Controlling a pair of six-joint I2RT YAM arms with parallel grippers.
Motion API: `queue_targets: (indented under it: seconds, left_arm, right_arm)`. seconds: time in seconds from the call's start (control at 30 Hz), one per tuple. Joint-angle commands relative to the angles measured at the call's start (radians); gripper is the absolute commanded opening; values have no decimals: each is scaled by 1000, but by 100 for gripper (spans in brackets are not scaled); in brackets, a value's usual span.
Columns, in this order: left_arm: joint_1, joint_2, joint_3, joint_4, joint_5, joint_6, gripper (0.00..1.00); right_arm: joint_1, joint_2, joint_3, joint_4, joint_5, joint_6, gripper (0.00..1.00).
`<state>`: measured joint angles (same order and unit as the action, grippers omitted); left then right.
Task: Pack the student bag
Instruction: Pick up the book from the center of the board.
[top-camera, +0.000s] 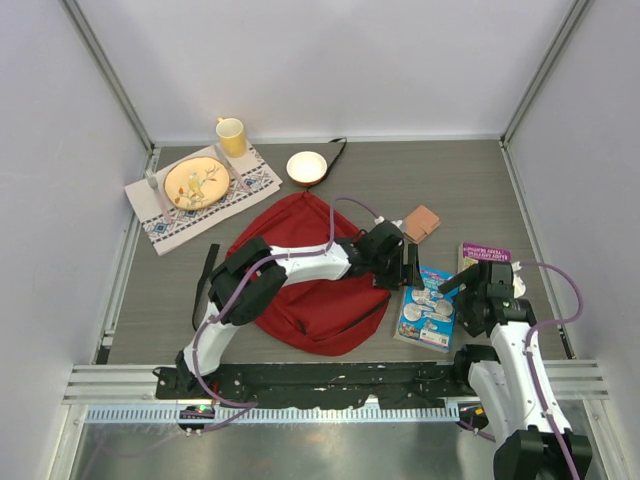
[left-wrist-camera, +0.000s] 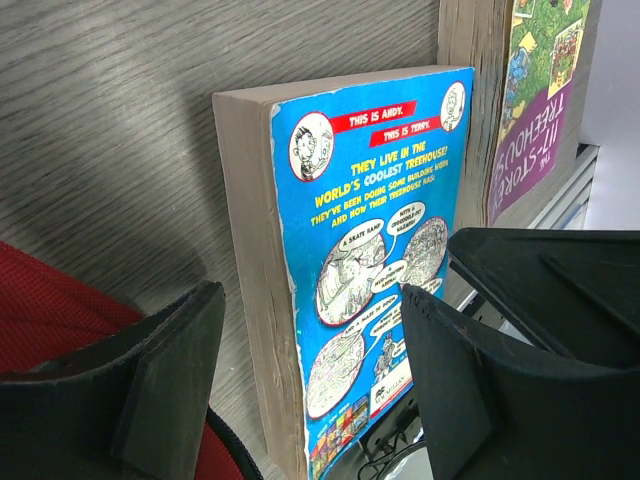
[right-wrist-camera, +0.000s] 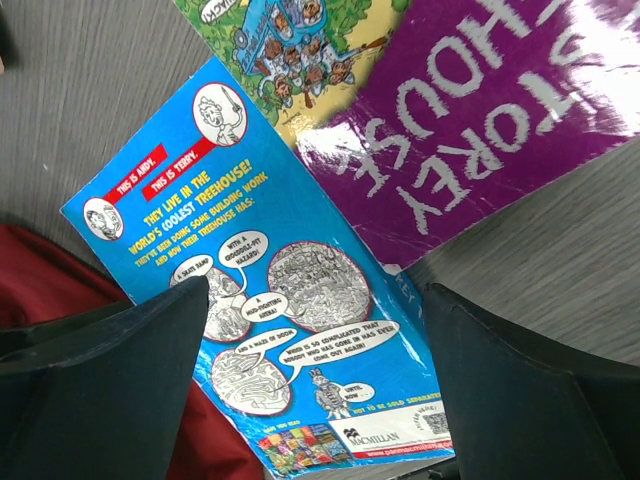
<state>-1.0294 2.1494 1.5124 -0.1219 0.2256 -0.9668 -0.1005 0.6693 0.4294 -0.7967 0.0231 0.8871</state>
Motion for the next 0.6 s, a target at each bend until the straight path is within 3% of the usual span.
queue_targets:
  seconds: [0.0,0.37,0.57]
  left_arm:
    - [-8,0,0,18,32,-10,73]
    - [-12,47,34,27,87,-18,70]
    - [-17,38,38,62,107,-30,45]
  right_arm:
    - [-4,38,-32,94,-83,23,91]
    - [-2,82,-67,223,-195,53,73]
    - [-4,87,-78,244,-219,56,66]
